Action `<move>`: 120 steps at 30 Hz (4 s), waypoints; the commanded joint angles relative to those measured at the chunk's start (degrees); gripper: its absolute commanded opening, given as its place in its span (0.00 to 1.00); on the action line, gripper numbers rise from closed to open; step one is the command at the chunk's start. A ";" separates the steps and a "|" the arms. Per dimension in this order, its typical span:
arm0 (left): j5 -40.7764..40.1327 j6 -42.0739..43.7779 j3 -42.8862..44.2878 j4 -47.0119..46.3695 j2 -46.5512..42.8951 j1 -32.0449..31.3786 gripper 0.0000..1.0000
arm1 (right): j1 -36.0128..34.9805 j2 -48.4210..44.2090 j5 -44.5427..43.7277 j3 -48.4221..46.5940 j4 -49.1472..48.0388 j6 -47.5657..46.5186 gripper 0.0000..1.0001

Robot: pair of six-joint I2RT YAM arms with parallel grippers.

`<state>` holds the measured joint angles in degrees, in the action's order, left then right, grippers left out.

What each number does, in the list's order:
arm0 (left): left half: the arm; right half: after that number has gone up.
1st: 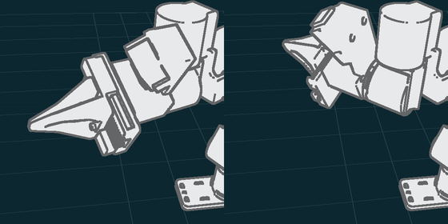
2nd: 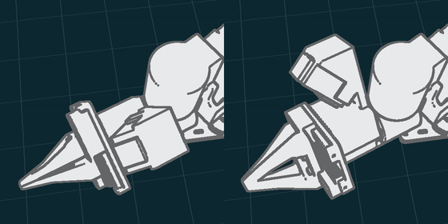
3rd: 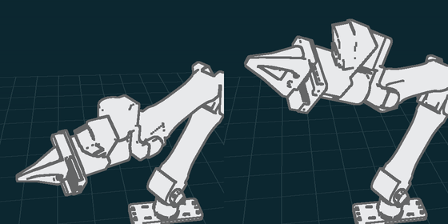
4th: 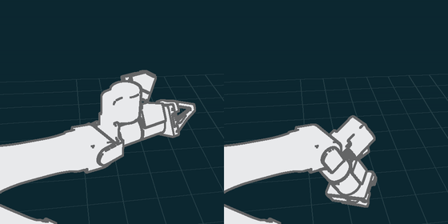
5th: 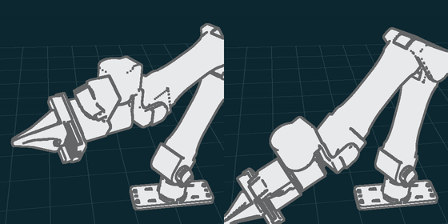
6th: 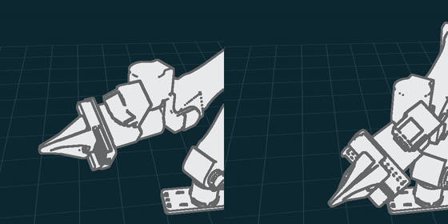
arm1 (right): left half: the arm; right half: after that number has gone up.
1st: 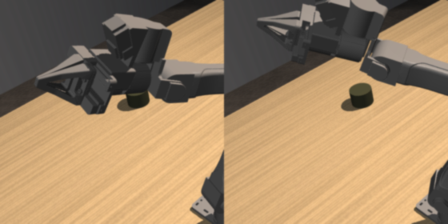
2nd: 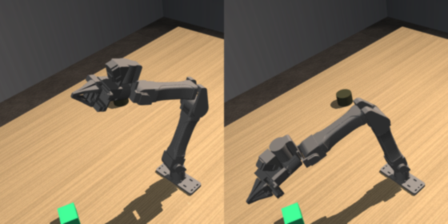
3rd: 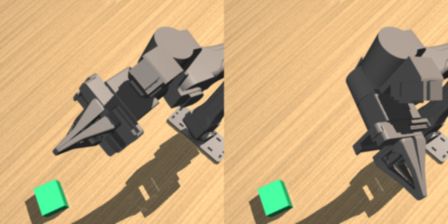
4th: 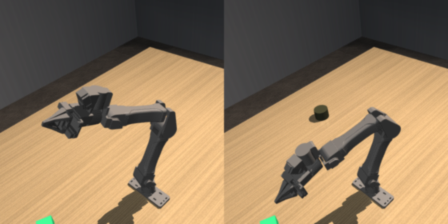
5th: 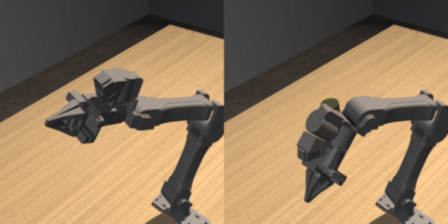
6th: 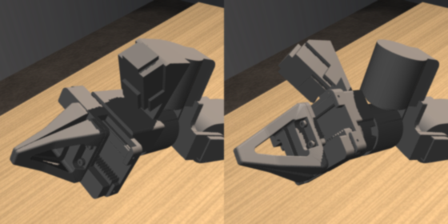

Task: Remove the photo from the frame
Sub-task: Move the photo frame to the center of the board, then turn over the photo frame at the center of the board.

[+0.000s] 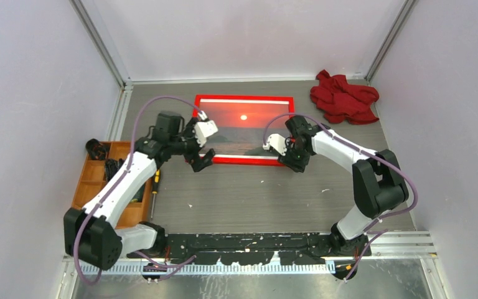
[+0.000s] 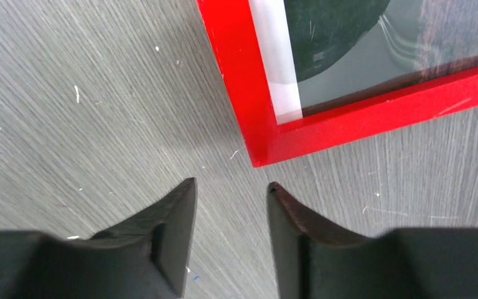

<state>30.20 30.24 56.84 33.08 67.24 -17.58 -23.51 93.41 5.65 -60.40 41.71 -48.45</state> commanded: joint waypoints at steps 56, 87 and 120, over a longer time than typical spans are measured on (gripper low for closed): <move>-19.25 17.66 16.66 -5.81 42.66 -23.46 0.26 | 19.62 -29.15 24.08 4.77 -5.06 17.60 0.99; -9.27 11.04 23.53 3.21 35.27 -23.46 0.00 | 9.00 -33.72 18.53 16.43 -11.48 1.40 0.99; -4.49 9.01 28.22 9.22 32.11 -23.41 0.00 | -9.00 -18.84 -19.98 34.65 -57.71 -14.32 0.72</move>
<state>22.26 39.42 81.47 41.58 104.42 -40.82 -31.70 73.73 -11.55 -25.98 -8.91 -60.97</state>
